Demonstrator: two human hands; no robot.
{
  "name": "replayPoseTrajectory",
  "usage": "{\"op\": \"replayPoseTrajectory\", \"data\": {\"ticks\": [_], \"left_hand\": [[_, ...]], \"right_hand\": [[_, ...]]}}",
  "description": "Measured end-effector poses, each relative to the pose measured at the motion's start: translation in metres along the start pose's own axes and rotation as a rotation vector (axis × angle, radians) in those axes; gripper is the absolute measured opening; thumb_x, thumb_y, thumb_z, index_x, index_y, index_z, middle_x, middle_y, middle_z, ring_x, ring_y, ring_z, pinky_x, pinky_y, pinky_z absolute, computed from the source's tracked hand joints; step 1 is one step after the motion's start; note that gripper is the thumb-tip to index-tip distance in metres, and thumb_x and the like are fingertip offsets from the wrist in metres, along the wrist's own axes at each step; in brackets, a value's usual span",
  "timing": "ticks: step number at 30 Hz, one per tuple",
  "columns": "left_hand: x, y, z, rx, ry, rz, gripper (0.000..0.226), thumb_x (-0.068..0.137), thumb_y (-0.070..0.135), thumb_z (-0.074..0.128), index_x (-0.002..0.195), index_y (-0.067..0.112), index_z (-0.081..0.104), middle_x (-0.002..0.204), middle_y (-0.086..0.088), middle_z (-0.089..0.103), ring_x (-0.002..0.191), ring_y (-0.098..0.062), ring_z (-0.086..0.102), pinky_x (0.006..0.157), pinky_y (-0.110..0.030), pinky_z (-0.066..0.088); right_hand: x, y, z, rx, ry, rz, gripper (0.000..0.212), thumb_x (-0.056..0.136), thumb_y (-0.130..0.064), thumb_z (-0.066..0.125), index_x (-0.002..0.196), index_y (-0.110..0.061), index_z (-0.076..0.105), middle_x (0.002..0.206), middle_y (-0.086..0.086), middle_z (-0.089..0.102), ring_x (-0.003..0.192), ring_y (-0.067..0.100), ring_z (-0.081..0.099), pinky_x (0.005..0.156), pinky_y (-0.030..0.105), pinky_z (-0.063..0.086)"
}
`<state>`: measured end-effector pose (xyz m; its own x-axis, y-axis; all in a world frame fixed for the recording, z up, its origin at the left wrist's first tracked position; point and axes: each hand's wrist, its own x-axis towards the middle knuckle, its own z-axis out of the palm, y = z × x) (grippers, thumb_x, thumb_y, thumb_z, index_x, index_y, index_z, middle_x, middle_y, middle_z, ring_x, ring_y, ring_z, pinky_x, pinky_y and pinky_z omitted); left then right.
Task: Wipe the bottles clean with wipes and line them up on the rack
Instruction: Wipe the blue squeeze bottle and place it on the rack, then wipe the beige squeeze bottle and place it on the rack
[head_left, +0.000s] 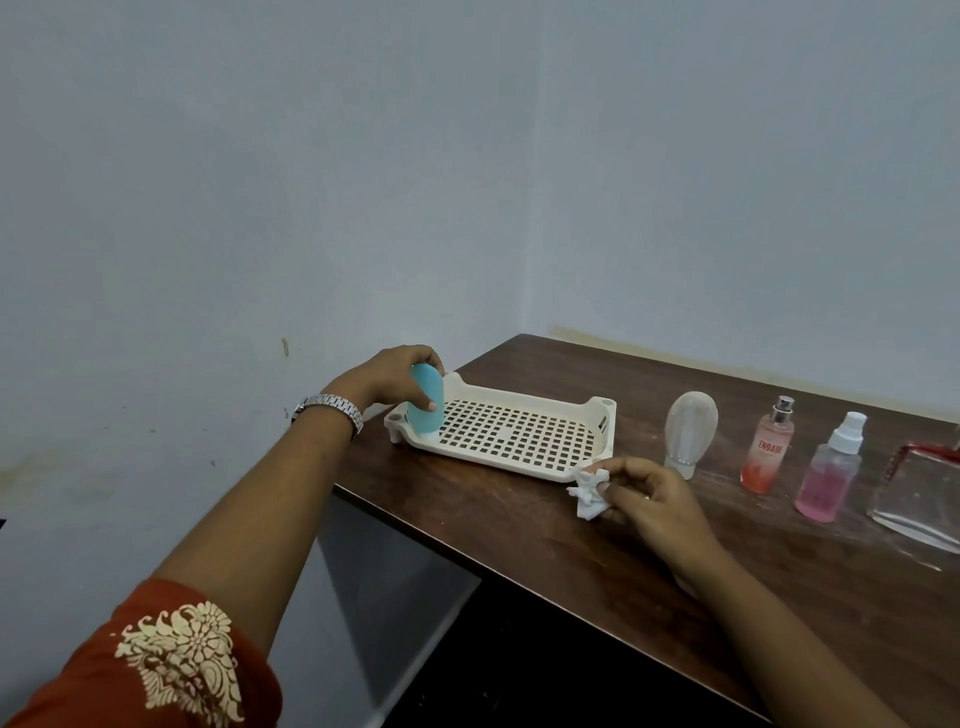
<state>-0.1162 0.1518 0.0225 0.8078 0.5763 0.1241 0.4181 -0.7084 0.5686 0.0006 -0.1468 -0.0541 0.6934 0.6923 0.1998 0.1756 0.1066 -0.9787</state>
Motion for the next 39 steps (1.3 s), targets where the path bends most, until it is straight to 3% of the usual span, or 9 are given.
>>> {"op": "replayPoseTrajectory", "data": {"ticks": [3,9,13,16,20,23,27,33,39], "left_hand": [[-0.006,-0.001,0.0,0.03,0.0,0.018,0.065,0.075,0.002,0.076,0.127,0.03,0.049,0.145,-0.005,0.037,0.133,-0.028,0.032,0.108,-0.043,0.032],[-0.033,-0.005,0.01,0.021,0.087,0.0,0.089,0.075,0.0,0.075,0.143,0.036,0.031,0.155,-0.005,0.021,0.141,-0.031,0.017,0.114,-0.048,0.024],[-0.055,-0.005,0.027,-0.137,0.494,0.03,0.071,0.079,-0.006,0.066,0.136,0.03,0.042,0.145,-0.005,0.034,0.134,-0.026,0.03,0.109,-0.04,0.034],[-0.069,0.025,0.053,-0.216,0.767,0.249,0.05,0.081,-0.006,0.063,0.123,0.017,0.05,0.123,-0.003,0.046,0.112,-0.017,0.046,0.097,-0.028,0.041],[-0.067,0.098,0.1,-0.23,0.546,0.553,0.041,0.078,-0.002,0.064,0.116,0.012,0.056,0.114,0.006,0.047,0.108,-0.014,0.049,0.095,-0.023,0.038],[-0.057,0.15,0.144,-0.383,0.216,0.473,0.052,0.081,0.007,0.07,0.126,0.018,0.049,0.124,0.005,0.046,0.112,-0.006,0.047,0.094,-0.019,0.04],[-0.031,0.18,0.196,-0.543,0.014,0.272,0.087,0.073,0.008,0.079,0.143,0.022,0.029,0.138,-0.005,0.042,0.126,-0.019,0.045,0.104,-0.037,0.044],[-0.009,0.192,0.229,-0.588,0.107,0.112,0.106,0.069,0.001,0.079,0.148,0.03,0.014,0.145,-0.008,0.039,0.132,-0.023,0.043,0.107,-0.043,0.041],[0.001,0.189,0.232,-0.456,0.063,0.083,0.091,0.075,0.005,0.076,0.146,0.023,0.022,0.131,-0.01,0.056,0.119,-0.023,0.055,0.1,-0.037,0.047]], "right_hand": [[0.0,0.001,-0.002,0.005,0.039,-0.027,0.018,0.088,0.003,0.058,0.093,-0.01,0.069,0.089,0.005,0.073,0.083,0.018,0.07,0.067,0.022,0.056],[0.0,-0.001,-0.015,0.02,0.127,-0.082,0.019,0.089,0.004,0.055,0.096,-0.008,0.068,0.092,0.006,0.072,0.081,0.013,0.07,0.062,0.015,0.052],[-0.007,-0.008,-0.034,-0.011,0.18,-0.124,0.022,0.089,0.004,0.055,0.092,-0.013,0.069,0.093,0.002,0.072,0.077,0.008,0.068,0.06,0.014,0.052],[-0.017,-0.013,-0.058,-0.122,0.217,-0.169,0.023,0.088,0.002,0.058,0.09,-0.018,0.068,0.094,-0.004,0.069,0.084,0.005,0.065,0.065,0.011,0.051],[-0.027,-0.018,-0.095,-0.444,0.247,-0.271,0.021,0.087,0.001,0.059,0.099,-0.014,0.067,0.09,-0.007,0.067,0.08,0.002,0.063,0.064,0.011,0.048],[-0.038,-0.014,-0.113,-0.538,0.321,-0.325,0.024,0.086,0.002,0.061,0.097,-0.018,0.068,0.086,-0.011,0.068,0.079,0.001,0.064,0.065,0.01,0.048],[-0.044,-0.008,-0.115,-0.539,0.401,-0.381,0.026,0.084,0.006,0.061,0.096,-0.017,0.066,0.081,-0.015,0.066,0.074,-0.01,0.062,0.061,0.003,0.044],[-0.041,-0.006,-0.112,-0.526,0.408,-0.426,0.029,0.084,0.005,0.06,0.095,-0.022,0.059,0.08,-0.014,0.064,0.075,-0.007,0.062,0.061,0.006,0.047],[-0.035,-0.002,-0.116,-0.529,0.394,-0.403,0.029,0.085,0.004,0.06,0.093,-0.025,0.058,0.08,-0.011,0.065,0.076,-0.004,0.063,0.061,0.007,0.047]]}}
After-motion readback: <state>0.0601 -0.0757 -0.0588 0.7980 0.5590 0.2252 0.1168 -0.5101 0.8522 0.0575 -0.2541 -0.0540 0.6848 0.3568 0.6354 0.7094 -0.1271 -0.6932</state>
